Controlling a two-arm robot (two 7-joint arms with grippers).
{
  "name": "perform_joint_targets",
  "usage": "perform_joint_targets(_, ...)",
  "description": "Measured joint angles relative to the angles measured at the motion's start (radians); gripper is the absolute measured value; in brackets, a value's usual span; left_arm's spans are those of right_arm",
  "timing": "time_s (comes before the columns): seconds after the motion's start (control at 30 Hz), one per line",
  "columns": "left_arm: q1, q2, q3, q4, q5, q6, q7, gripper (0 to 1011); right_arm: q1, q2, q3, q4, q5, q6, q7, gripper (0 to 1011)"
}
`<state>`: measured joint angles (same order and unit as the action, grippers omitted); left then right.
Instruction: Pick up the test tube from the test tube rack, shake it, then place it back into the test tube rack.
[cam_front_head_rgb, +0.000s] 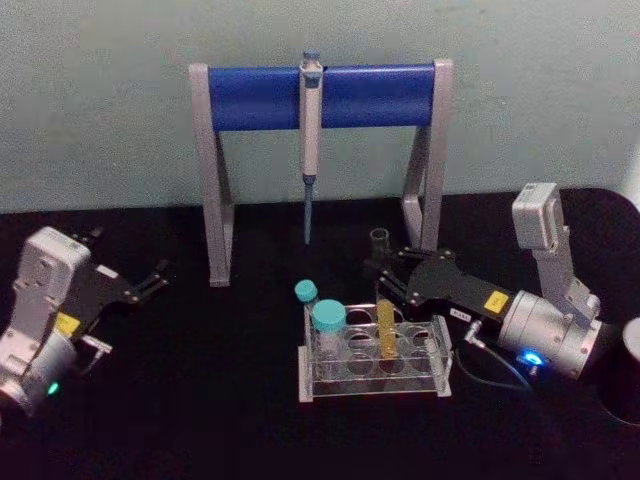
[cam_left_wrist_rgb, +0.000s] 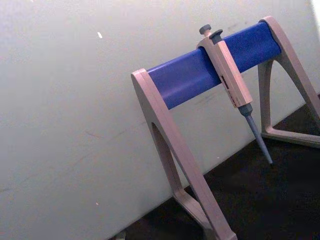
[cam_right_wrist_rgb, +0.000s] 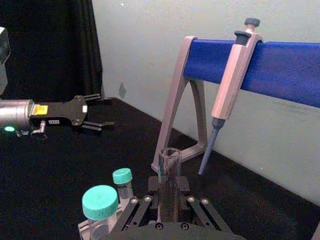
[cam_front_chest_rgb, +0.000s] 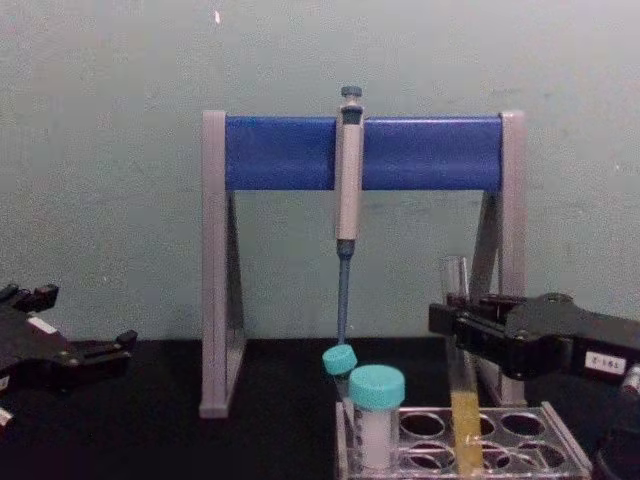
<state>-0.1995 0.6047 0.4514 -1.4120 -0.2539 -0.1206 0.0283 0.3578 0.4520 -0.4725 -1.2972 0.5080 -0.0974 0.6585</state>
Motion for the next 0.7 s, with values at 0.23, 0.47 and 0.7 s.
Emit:
perform_joint_targets(0.23, 0.0, 0.0, 0.0, 0.0, 0.0, 0.0, 0.0, 1001, 0.0, 0.0, 0.001, 0.0, 0.0, 0.0, 0.0, 237)
perform_joint_targets(0.47, 0.0, 0.0, 0.0, 0.0, 0.0, 0.0, 0.0, 1001, 0.0, 0.0, 0.001, 0.0, 0.0, 0.0, 0.001, 444)
perform_joint_targets(0.7, 0.0, 0.0, 0.0, 0.0, 0.0, 0.0, 0.0, 1001, 0.0, 0.0, 0.001, 0.0, 0.0, 0.0, 0.001, 688)
